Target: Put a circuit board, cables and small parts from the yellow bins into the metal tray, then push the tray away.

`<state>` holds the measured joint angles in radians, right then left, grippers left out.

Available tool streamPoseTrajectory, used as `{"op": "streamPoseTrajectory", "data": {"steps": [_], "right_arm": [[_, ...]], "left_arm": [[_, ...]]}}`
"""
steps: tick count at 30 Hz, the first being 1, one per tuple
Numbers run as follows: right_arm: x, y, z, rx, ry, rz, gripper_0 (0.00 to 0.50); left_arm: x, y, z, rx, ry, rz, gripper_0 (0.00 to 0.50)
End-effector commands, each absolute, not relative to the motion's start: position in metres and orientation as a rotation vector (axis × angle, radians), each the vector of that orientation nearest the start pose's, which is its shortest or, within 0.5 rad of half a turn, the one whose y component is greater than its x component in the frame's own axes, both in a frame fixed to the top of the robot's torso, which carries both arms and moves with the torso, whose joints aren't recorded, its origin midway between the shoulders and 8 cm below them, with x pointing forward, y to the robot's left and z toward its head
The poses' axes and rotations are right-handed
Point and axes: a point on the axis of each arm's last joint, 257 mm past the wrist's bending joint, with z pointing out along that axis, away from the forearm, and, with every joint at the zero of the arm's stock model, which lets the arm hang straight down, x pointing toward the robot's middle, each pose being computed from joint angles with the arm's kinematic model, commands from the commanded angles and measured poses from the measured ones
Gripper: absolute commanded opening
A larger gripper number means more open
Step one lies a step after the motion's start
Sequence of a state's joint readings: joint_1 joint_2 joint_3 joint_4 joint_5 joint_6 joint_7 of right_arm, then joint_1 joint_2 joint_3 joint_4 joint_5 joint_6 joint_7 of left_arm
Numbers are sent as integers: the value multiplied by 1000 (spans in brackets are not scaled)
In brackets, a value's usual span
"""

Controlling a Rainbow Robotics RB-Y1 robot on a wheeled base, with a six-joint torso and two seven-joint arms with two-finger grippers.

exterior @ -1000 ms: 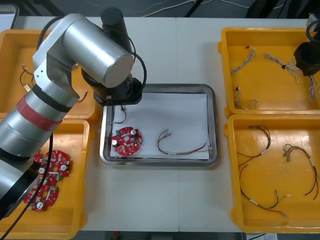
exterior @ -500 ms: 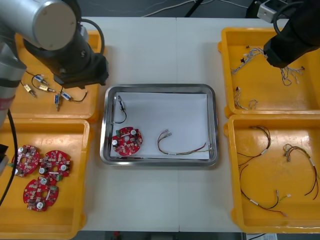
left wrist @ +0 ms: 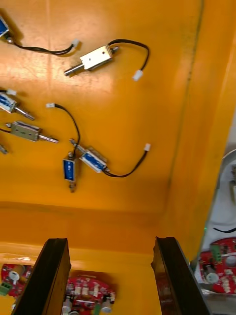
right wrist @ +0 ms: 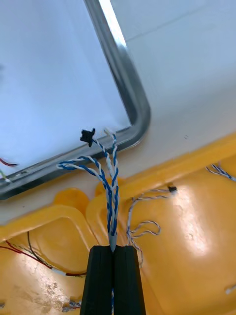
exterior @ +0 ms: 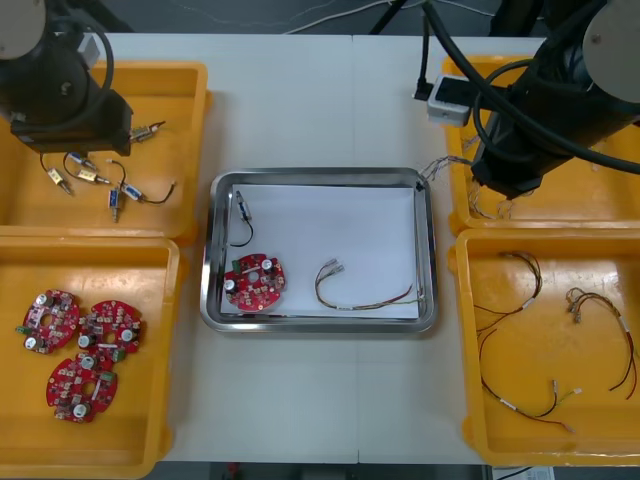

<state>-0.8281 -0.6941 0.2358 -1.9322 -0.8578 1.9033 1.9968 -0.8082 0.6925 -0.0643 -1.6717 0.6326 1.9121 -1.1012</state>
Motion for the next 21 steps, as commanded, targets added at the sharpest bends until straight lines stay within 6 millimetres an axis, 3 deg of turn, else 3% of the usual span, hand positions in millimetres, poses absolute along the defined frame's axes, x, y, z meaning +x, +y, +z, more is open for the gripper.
{"op": "streamPoseTrajectory", "data": {"steps": [1,7,12,21], "right_arm": [[462,-154,-105,-1698,2042,-223,0],[459,-135,-118,-1767,1979,-205,0],[469,-118,-137,-1800,1938,-226,0],[480,-97,-160,-1853,1946,-252,0]], "left_arm": [[514,354,-95,-293,2626,67,500],[513,380,-107,-398,2629,39,500],[515,400,-114,-506,2621,-6,500],[525,422,-113,-683,2534,-38,500]]}}
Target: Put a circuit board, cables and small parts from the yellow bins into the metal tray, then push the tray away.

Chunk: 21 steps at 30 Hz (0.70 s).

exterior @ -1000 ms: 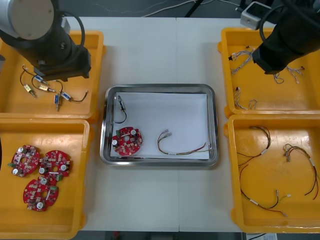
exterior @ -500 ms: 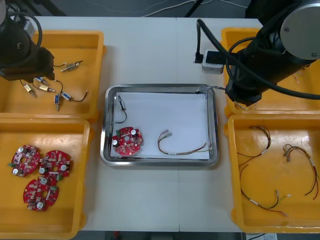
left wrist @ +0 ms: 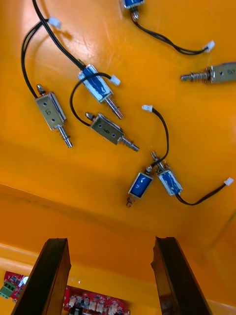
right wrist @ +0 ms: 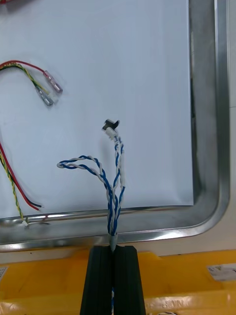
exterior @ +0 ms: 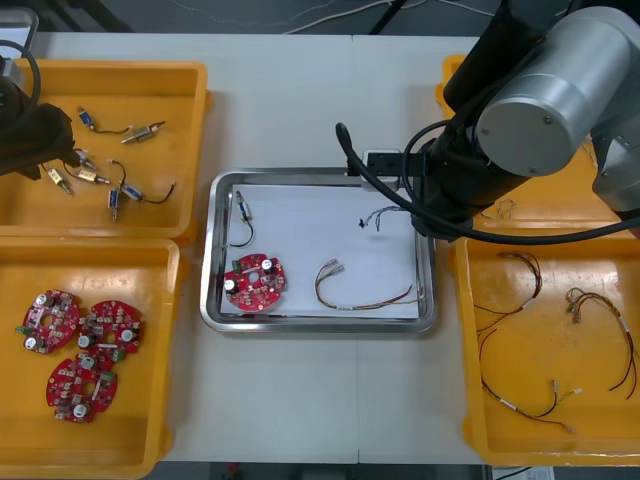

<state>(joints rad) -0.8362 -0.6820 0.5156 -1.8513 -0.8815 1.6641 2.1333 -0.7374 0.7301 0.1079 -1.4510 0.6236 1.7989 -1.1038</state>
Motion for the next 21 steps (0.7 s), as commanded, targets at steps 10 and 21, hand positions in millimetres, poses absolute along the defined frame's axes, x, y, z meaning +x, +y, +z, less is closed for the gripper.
{"op": "streamPoseTrajectory", "data": {"steps": [10,21], "right_arm": [[495,-59,-178,-1843,1972,-189,0],[507,-31,-203,-1809,1994,-151,0]], "left_arm": [[534,445,-112,-802,2444,-43,500],[553,469,-118,-919,2337,-81,500]]}}
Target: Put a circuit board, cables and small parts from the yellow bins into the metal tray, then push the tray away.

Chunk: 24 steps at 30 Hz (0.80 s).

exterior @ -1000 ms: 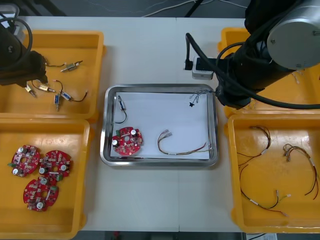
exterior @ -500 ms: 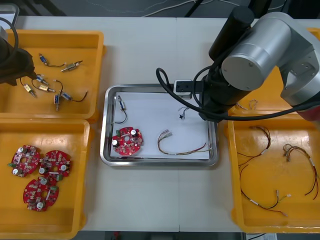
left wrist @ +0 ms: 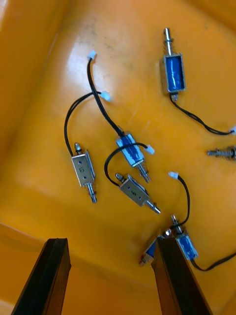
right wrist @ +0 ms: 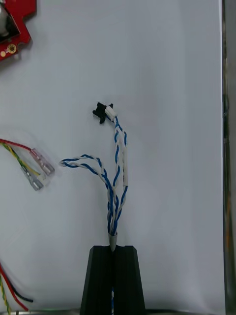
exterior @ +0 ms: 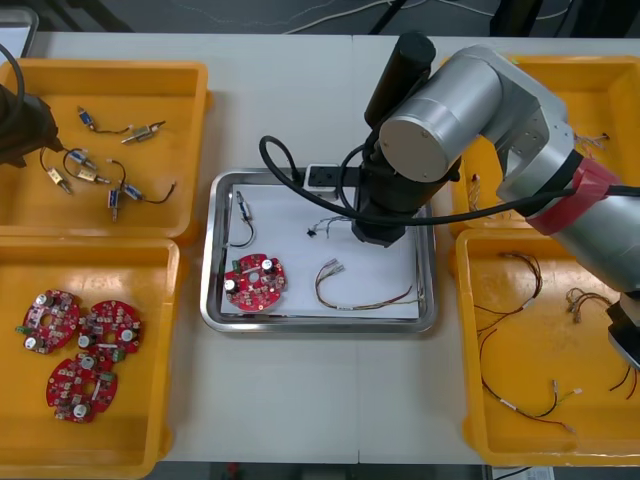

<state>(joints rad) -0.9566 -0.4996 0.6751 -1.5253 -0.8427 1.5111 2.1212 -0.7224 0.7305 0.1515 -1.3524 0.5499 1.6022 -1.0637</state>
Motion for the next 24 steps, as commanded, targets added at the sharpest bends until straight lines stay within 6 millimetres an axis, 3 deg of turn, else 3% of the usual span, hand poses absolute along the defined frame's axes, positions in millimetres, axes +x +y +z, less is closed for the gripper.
{"op": "streamPoseTrajectory", "data": {"steps": [1,12,13,14,15,17,18,19,20,24], "right_arm": [[509,-31,-205,-1812,1990,-162,0],[520,-40,-210,-1814,1991,-234,0],[520,-40,-210,-1810,1995,-233,44],[520,-40,-210,-1809,1996,-230,159],[519,-39,-210,-1810,1995,-228,212],[520,-39,-210,-1814,1988,-231,379],[520,-39,-210,-1814,1988,-231,379],[520,-39,-210,-1816,1986,-227,472],[519,-38,-210,-1814,1991,-220,500],[519,-38,-208,-1801,2000,-205,500]], "left_arm": [[554,473,-120,-940,2327,-83,500],[562,494,-128,-1037,2250,-79,500],[563,495,-129,-1041,2247,-73,500],[564,496,-130,-1047,2242,-71,500],[565,495,-132,-1049,2241,-70,500],[568,497,-137,-1064,2230,-70,500],[568,497,-137,-1064,2230,-70,500],[571,498,-138,-1067,2220,-65,500],[573,498,-139,-1067,2219,-56,500],[576,496,-141,-1070,2218,-41,500]]}}
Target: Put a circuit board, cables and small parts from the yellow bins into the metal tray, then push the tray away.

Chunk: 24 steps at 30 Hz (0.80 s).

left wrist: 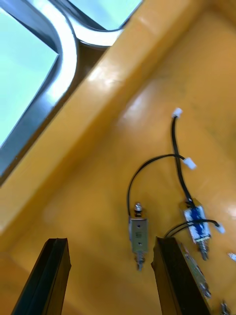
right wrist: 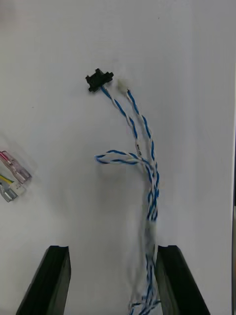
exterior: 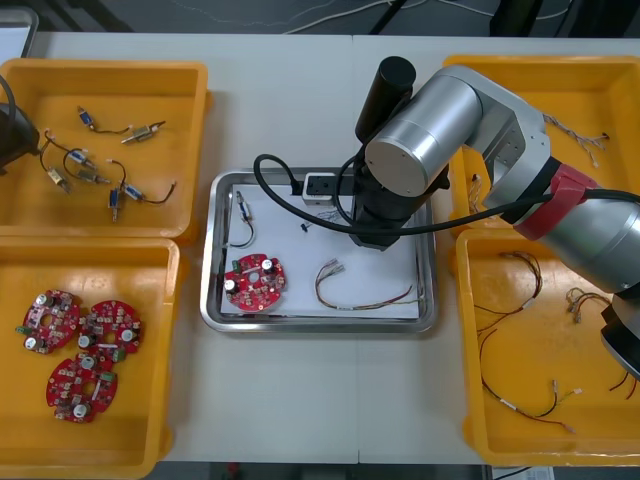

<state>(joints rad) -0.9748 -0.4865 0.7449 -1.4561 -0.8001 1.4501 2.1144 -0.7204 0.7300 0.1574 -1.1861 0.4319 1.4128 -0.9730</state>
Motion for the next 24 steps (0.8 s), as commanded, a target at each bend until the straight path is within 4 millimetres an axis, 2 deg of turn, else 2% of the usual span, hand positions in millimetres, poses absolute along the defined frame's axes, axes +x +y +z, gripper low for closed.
{"op": "streamPoseTrajectory", "data": {"steps": [1,6,14,15,18,21,23,24], "right_arm": [[519,-38,-207,-1796,2001,-201,500],[519,-41,-203,-1780,2016,-194,500],[511,-53,-174,-1711,2095,-159,500],[508,-55,-165,-1665,2131,-138,500],[504,-60,-155,-1591,2196,-113,500],[499,-76,-136,-1466,2285,-106,500],[498,-82,-130,-1421,2316,-106,500],[497,-92,-123,-1350,2363,-101,500]], "left_arm": [[577,495,-141,-1071,2219,-42,500],[579,494,-146,-1063,2223,-44,500],[582,488,-142,-1046,2227,-44,500],[583,487,-140,-1043,2228,-47,500],[585,485,-138,-1034,2229,-51,500],[587,482,-134,-1020,2229,-56,500],[589,482,-133,-1013,2228,-56,500],[590,481,-133,-1003,2228,-56,500]]}}
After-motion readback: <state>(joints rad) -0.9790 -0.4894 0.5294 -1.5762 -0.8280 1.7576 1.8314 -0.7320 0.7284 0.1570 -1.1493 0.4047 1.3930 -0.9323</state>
